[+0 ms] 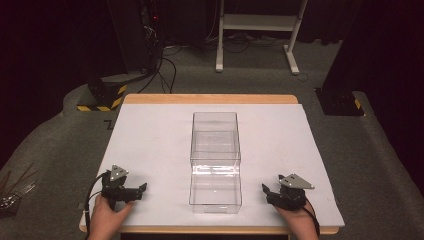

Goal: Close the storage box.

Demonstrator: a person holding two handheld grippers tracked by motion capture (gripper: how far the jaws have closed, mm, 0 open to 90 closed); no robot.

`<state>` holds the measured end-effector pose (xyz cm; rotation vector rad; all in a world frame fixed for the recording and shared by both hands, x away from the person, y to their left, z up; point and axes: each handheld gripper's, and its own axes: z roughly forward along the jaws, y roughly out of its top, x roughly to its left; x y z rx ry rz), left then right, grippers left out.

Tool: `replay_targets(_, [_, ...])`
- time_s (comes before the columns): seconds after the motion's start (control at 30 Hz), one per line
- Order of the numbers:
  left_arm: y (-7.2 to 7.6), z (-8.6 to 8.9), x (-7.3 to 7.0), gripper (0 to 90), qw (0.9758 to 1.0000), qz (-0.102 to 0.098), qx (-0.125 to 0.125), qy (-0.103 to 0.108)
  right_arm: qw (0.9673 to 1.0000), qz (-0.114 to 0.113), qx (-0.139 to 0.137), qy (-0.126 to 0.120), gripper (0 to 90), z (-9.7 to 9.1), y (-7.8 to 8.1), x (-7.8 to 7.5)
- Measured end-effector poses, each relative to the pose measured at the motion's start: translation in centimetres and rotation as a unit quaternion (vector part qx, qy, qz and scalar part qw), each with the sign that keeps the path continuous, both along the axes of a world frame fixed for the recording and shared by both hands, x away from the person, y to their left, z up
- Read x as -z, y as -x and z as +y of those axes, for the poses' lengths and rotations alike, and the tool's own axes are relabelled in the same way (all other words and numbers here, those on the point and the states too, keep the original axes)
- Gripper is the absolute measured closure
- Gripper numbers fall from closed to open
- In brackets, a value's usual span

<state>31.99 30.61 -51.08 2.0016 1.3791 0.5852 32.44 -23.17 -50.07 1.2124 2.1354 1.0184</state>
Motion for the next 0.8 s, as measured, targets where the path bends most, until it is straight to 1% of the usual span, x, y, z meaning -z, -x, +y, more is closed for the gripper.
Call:
replay_targets(0.17, [0.00, -0.01, 0.01, 0.6, 1.0000, 0.001, -0.001, 0.002, 1.0000, 0.003, 0.003, -0.005, 29.0, -0.09, -0.05, 0.00])
replay_targets(0.27, [0.01, -0.01, -0.01, 0.6, 1.0000, 0.000, 0.000, 0.000, 0.9999, 0.003, 0.005, -0.008, 29.7, -0.20, -0.10, 0.00])
replay_targets(0.33, [0.00, -0.01, -0.01, 0.6, 1.0000, 0.001, 0.000, 0.001, 0.9999, 0.009, 0.007, -0.010, 30.8, -0.20, -0.17, -0.01])
replay_targets(0.4, [-0.01, -0.01, -0.01, 0.6, 1.0000, 0.000, 0.000, 0.000, 0.9999, 0.011, 0.006, -0.009, 31.4, -0.20, -0.24, 0.01])
replay_targets(0.5, [0.00, -0.01, -0.01, 0.6, 1.0000, -0.001, 0.000, -0.002, 1.0000, 0.009, 0.002, 0.001, 31.9, -0.02, -0.24, 0.04])
replay_targets(0.6, [0.00, -0.01, 0.00, 0.5, 1.0000, -0.001, 0.000, -0.001, 0.9999, 0.010, 0.002, 0.005, 32.4, 0.06, -0.27, 0.03])
replay_targets(0.8, [0.03, -0.03, 0.00, 0.6, 1.0000, -0.002, 0.000, -0.002, 0.9998, 0.020, 0.003, -0.003, 34.1, -0.01, -0.43, 0.01])
